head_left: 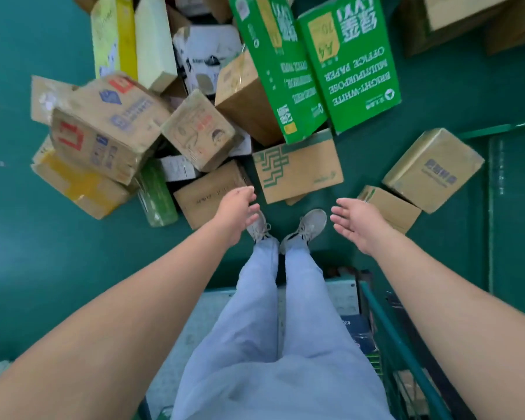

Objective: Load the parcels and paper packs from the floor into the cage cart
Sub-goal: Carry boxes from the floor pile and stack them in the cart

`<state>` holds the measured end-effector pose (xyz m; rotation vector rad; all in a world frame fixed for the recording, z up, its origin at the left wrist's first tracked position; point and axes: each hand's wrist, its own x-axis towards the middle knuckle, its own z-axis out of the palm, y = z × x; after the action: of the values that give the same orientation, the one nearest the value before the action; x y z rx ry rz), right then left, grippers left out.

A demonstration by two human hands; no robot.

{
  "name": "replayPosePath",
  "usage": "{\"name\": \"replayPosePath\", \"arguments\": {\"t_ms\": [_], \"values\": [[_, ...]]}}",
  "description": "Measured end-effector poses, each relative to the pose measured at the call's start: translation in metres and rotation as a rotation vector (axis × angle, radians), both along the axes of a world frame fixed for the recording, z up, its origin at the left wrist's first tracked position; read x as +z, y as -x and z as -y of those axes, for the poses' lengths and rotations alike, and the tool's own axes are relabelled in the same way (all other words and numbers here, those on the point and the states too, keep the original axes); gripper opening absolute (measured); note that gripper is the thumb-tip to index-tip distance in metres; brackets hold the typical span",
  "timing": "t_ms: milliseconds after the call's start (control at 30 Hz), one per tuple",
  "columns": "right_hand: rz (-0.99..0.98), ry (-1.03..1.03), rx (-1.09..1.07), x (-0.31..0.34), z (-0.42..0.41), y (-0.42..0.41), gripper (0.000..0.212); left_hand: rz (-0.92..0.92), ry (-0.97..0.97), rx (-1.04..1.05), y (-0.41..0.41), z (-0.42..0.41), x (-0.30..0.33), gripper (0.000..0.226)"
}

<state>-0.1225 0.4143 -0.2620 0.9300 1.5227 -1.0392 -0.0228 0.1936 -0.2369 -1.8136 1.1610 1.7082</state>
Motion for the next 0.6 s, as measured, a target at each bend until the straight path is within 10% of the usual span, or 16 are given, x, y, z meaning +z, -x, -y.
{"name": "replayPosePath", "arguments": {"t_ms": [600], "values": [[0.027, -0.08, 0.228, -0.208, 0.011, 0.04, 0.033, 0.132, -0.062, -0.198, 0.015, 0.002, -0.228, 0.037]]}}
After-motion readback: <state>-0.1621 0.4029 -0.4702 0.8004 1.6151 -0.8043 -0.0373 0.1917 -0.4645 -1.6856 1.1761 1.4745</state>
